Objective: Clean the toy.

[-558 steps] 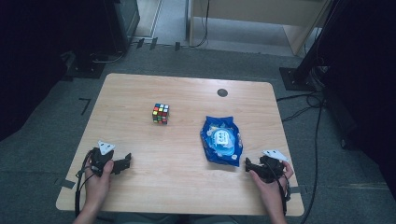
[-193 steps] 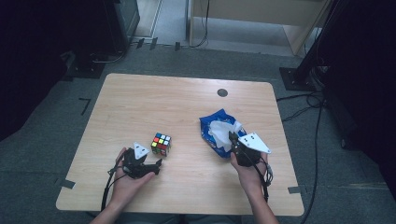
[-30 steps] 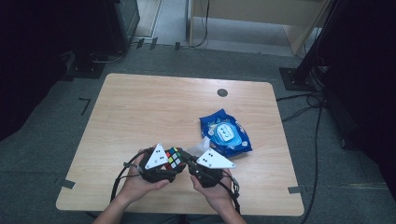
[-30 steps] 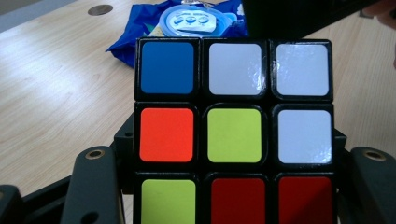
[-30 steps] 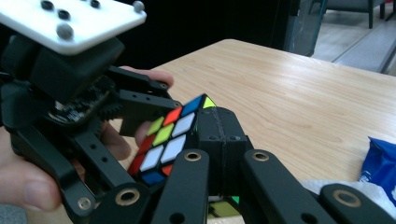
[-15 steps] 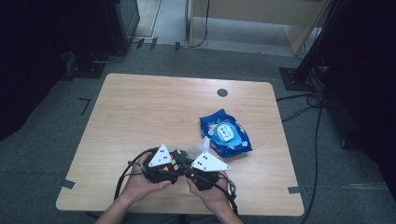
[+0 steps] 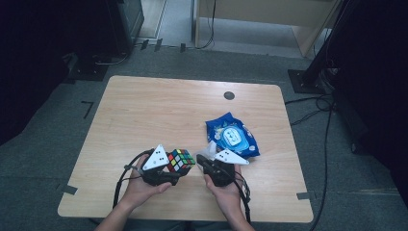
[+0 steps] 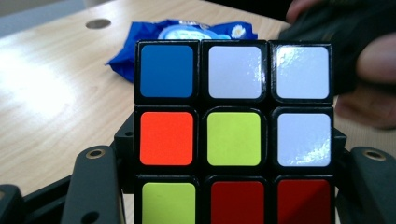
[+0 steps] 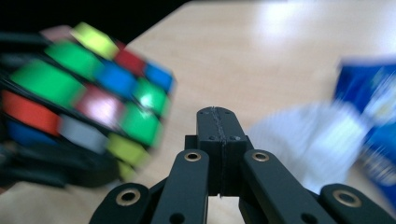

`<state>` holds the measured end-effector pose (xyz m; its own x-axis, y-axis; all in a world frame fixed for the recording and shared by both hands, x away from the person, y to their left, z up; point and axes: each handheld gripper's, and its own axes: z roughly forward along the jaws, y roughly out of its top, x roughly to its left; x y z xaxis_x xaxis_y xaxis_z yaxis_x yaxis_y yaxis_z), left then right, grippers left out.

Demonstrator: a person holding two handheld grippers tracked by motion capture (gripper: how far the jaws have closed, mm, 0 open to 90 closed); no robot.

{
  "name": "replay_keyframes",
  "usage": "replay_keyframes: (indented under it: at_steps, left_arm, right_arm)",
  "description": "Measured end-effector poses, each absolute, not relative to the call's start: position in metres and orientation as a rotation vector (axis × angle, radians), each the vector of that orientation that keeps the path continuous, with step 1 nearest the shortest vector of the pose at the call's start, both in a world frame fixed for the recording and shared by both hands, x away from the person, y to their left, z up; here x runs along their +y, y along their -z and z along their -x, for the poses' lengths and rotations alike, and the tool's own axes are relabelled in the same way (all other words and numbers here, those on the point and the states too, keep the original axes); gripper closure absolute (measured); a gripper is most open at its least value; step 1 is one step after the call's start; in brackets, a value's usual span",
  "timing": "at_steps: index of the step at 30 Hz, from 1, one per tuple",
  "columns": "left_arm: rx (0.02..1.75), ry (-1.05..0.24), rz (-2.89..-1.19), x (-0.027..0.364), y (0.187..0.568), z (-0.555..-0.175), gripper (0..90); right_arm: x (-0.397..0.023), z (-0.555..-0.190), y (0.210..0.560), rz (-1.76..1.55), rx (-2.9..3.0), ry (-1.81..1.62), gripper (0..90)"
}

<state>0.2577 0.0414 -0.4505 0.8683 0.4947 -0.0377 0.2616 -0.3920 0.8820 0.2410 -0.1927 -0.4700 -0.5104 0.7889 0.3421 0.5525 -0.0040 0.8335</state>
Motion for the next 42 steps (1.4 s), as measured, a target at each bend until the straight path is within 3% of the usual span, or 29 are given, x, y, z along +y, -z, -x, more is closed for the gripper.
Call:
replay_keyframes:
  at_steps: [6,12,42]
  left_arm:
    - [0.626,-0.290,-1.930,0.048,0.448,-0.262,34.0]
    - [0.709,-0.255,-1.868,0.061,0.445,-0.268,33.9]
    - [0.693,-0.228,-1.928,0.054,0.447,-0.269,33.9]
  right_arm:
    - [-0.183,-0.239,0.491,-1.468,2.087,-1.673,88.6]
    - [-0.156,-0.226,0.497,-1.324,2.116,-1.710,77.2]
    - [-0.152,-0.223,0.491,-1.279,2.067,-1.717,76.9]
